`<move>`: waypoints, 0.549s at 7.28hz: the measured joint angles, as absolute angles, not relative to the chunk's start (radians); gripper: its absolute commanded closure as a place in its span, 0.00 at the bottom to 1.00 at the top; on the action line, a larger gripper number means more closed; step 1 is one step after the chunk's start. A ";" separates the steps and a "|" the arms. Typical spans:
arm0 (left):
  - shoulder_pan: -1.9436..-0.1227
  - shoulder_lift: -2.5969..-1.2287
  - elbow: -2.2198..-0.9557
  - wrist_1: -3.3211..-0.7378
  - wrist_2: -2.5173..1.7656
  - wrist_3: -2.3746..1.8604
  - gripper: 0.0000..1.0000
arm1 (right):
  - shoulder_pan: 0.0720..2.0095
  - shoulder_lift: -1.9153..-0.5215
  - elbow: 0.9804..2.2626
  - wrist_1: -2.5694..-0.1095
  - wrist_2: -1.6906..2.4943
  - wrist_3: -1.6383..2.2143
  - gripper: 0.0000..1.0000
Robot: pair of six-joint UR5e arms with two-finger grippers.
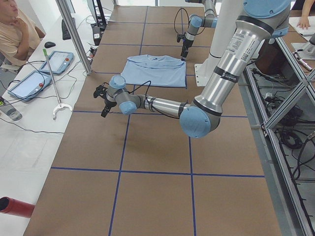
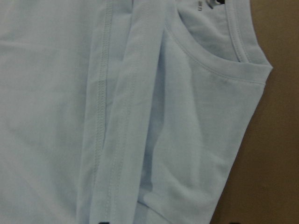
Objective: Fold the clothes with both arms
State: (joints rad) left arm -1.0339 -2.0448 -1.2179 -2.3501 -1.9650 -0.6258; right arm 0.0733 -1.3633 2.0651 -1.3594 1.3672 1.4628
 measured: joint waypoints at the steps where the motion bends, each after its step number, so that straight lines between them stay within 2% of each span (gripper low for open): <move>1: -1.034 -2.045 -1.218 -2.350 -1.965 -0.626 0.00 | 0.070 -1.347 2.061 -1.360 1.371 1.396 0.29; 3: -1.034 -2.045 -1.218 -2.350 -1.965 -0.627 0.00 | 0.060 -1.327 2.057 -1.366 1.367 1.267 0.43; 4: -1.034 -2.045 -1.218 -2.350 -1.965 -0.627 0.00 | 0.057 -1.315 2.054 -1.379 1.362 1.222 0.43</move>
State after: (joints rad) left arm -1.0339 -2.0448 -1.2180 -2.3501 -1.9650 -0.6272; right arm 0.0567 -1.3149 2.0540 -1.3789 1.3620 1.2218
